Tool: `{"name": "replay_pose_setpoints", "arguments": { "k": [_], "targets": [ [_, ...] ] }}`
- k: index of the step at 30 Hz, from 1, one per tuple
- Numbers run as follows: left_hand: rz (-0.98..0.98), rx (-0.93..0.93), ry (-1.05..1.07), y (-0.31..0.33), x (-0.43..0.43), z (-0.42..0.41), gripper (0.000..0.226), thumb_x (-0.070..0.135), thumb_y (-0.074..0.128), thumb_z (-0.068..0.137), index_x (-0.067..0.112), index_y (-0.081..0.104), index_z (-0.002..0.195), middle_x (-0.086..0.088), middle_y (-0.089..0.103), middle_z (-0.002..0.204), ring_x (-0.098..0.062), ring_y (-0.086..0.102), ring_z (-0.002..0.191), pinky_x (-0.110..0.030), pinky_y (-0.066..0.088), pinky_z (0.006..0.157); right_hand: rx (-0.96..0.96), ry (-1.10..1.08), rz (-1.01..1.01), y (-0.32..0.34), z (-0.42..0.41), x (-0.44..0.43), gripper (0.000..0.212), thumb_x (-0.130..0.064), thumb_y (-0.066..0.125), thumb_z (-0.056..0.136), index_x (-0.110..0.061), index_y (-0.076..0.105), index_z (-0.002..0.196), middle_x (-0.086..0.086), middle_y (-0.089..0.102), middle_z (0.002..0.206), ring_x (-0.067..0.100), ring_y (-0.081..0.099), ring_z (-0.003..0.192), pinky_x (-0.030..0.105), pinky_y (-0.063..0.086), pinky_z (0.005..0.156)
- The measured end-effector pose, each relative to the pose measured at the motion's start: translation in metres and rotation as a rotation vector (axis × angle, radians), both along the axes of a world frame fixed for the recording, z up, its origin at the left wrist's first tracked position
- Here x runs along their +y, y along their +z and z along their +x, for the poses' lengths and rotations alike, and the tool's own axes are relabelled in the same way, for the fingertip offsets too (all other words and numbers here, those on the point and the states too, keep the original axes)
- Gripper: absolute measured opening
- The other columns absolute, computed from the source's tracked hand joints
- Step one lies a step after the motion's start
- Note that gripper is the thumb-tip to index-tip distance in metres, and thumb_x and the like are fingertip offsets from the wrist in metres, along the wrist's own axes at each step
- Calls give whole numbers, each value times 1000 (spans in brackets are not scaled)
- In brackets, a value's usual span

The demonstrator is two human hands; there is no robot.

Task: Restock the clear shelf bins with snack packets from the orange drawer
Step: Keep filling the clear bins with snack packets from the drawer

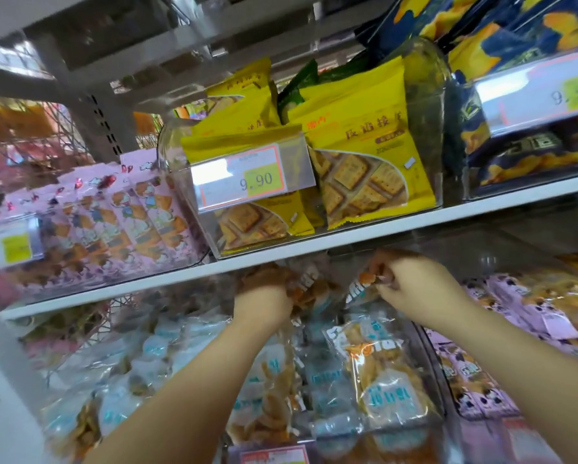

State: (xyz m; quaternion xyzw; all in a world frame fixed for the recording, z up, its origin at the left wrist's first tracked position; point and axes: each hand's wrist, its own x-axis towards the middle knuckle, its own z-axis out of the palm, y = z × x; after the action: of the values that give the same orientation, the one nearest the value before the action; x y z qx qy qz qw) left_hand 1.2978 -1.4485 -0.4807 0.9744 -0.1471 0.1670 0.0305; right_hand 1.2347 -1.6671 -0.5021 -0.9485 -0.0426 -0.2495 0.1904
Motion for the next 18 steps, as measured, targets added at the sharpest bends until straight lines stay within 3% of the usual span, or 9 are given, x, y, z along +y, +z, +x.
{"name": "replay_pose_setpoints", "arguments": {
  "k": [3, 7, 11, 14, 18],
  "targets": [
    [27, 12, 10, 5, -7, 2, 34, 21, 54, 91, 39, 63, 118, 5, 53, 137, -20, 47, 128, -34, 30, 111, -12, 12, -19, -2, -2, -2, 22, -24, 61, 84, -27, 56, 105, -1, 64, 97, 25, 62, 91, 29, 45, 71],
    [52, 91, 74, 7, -19, 9, 32, 29, 56, 90, 34, 61, 121, 2, 50, 139, -22, 43, 131, -40, 28, 112, -45, 59, -20, -2, -4, -1, 21, -22, 59, 86, -28, 57, 106, -3, 62, 93, 25, 62, 89, 29, 45, 69],
    [-5, 124, 155, 3, -31, 13, 34, 33, 39, 98, 24, 57, 125, -4, 48, 141, -23, 38, 134, -37, 14, 112, -19, 143, 35, -2, -6, 4, 12, -19, 62, 85, -29, 58, 93, -11, 56, 76, 17, 59, 79, 26, 42, 64],
    [-16, 73, 179, 2, -31, 16, 38, 33, 36, 99, 25, 51, 134, -2, 43, 147, -22, 34, 137, -35, 12, 113, 6, 181, 79, -3, -6, 2, 16, -15, 63, 82, -30, 59, 86, -13, 58, 77, 11, 56, 75, 25, 42, 65],
    [38, 187, 132, 12, -29, 11, 33, 34, 40, 97, 29, 59, 125, 0, 46, 145, -21, 35, 136, -32, 15, 114, 10, 164, 108, -4, -5, -6, 28, -12, 64, 79, -36, 50, 73, -15, 56, 74, 8, 54, 73, 23, 39, 64]
  ]
}}
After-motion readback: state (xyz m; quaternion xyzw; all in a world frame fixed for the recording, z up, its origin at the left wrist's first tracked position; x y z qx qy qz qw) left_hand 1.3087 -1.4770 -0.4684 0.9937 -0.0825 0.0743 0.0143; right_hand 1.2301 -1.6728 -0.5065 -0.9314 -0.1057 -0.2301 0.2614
